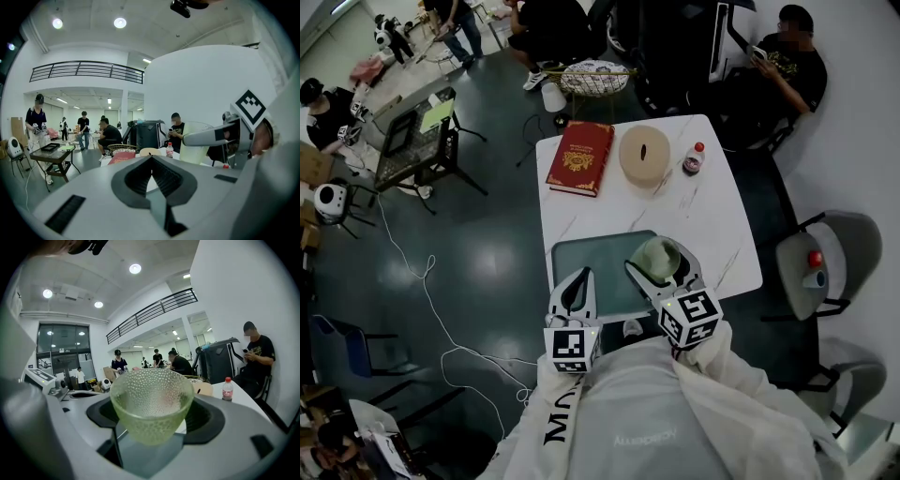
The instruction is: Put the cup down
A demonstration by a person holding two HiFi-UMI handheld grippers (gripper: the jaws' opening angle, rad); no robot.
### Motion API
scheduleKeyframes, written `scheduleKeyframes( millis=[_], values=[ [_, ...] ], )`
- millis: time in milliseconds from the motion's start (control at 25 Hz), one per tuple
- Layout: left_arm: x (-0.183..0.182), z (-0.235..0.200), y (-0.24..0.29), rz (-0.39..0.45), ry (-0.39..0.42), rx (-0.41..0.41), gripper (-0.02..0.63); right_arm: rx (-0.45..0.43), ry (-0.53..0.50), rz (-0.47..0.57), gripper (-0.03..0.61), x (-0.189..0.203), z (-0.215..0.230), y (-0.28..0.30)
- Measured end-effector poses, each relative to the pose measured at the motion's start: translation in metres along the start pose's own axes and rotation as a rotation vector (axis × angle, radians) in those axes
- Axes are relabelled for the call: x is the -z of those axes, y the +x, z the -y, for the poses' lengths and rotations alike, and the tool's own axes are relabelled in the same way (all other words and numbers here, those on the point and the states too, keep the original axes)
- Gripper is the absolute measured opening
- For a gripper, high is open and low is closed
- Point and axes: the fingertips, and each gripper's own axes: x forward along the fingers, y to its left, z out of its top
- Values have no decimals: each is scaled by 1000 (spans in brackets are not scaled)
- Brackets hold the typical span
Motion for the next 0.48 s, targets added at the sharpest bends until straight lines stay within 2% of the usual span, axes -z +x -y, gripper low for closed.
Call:
scheduleKeyframes(
  millis=[480],
  values=[
    [-8,2,15,10,6,-33,11,-31,-6,-7,388,-3,13,14]
  ],
)
